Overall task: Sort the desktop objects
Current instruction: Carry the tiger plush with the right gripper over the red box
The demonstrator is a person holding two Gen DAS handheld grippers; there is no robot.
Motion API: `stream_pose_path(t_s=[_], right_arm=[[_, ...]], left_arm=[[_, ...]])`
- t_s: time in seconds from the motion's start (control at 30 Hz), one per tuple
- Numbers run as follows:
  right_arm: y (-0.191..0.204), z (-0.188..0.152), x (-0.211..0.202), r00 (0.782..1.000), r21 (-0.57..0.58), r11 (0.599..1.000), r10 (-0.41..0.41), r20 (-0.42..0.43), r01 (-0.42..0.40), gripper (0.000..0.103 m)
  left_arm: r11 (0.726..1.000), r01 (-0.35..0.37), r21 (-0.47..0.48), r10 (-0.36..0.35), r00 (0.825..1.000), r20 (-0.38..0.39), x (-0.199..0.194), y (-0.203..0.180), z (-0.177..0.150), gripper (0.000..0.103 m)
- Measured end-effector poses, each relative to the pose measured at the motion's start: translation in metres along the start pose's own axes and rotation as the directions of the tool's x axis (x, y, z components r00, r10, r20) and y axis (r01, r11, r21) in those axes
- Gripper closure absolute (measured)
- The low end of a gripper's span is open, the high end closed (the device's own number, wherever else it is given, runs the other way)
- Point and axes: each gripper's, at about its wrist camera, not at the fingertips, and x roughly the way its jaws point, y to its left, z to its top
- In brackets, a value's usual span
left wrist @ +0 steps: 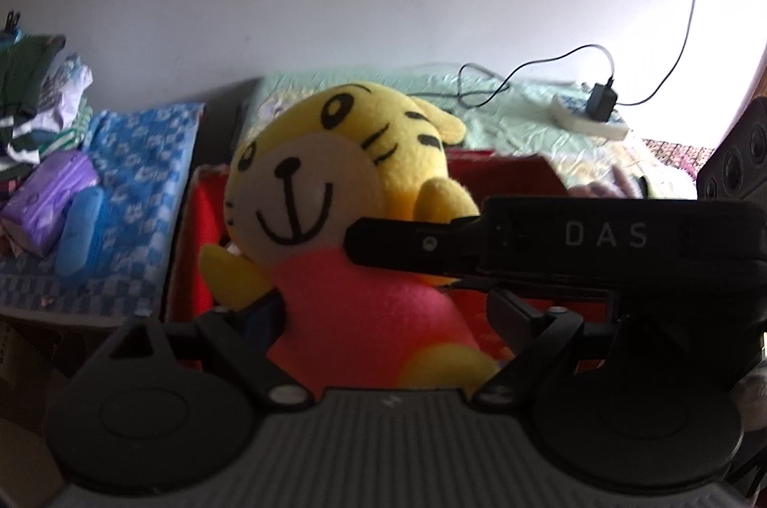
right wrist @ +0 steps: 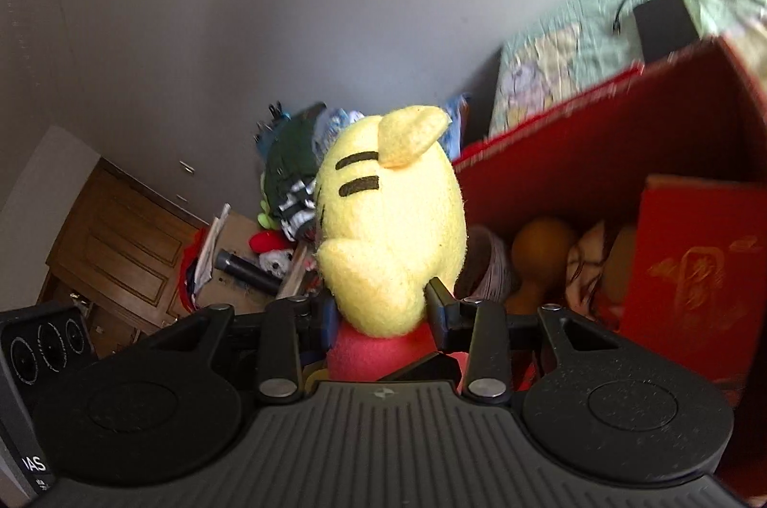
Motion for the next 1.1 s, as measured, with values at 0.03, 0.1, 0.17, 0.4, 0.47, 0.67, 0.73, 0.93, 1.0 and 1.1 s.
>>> stream_pose_path(t_s=[0.03, 0.1, 0.17, 0.4, 0.47, 0.67, 0.73, 0.93, 1.0, 1.1], right_arm=[[0.000, -0.001, 0.004, 1.000, 0.007, 1.000, -0.007, -0.008, 0.007, 0.064], [-0.002, -0.004, 0.013, 1.000, 0.030, 0.999, -0.013, -0.028, 0.014, 0.064], [-0.006, -0.007, 0.022, 0.998, 0.059, 0.998, -0.016, -0.054, 0.019, 0.064], [-0.013, -0.011, 0.047, 0.991, 0.062, 0.995, -0.067, -0.113, 0.074, 0.064], [-0.016, -0.011, 0.051, 0.990, 0.062, 0.995, -0.074, -0.123, 0.082, 0.064], [-0.023, -0.009, 0.054, 0.985, 0.056, 0.992, -0.101, -0.139, 0.110, 0.057], [-0.027, -0.009, 0.052, 0.987, 0.070, 0.993, -0.085, -0.137, 0.095, 0.053], [-0.023, -0.006, 0.046, 0.984, 0.011, 0.993, -0.116, -0.135, 0.118, 0.038], [-0.024, -0.003, 0.041, 0.986, 0.008, 0.994, -0.107, -0.127, 0.109, 0.038], [-0.029, 0.002, 0.030, 0.990, 0.017, 0.995, -0.097, -0.098, 0.099, 0.038]], left_arm=[[1.000, -0.003, -0.001, 0.003, 1.000, -0.006, 0.000, 0.003, -0.002, 0.015], [1.000, -0.010, 0.005, 0.010, 1.000, -0.017, 0.006, 0.010, -0.003, 0.015], [1.000, -0.021, 0.020, 0.021, 1.000, -0.021, 0.008, 0.015, -0.004, 0.016], [0.997, -0.015, 0.070, 0.017, 0.999, -0.036, 0.015, 0.020, -0.009, 0.020], [0.997, -0.017, 0.075, 0.021, 0.999, -0.044, 0.020, 0.021, -0.009, 0.020], [0.997, -0.021, 0.072, 0.026, 0.997, -0.068, 0.032, 0.024, -0.010, 0.017], [0.997, -0.026, 0.066, 0.031, 0.997, -0.073, 0.034, 0.026, -0.009, 0.014], [0.999, -0.036, 0.022, 0.038, 0.993, -0.110, 0.042, 0.036, -0.010, 0.010], [0.998, -0.060, 0.036, 0.064, 0.992, -0.110, 0.041, 0.035, -0.011, 0.013], [0.997, -0.066, 0.032, 0.070, 0.991, -0.110, 0.038, 0.033, -0.013, 0.015]])
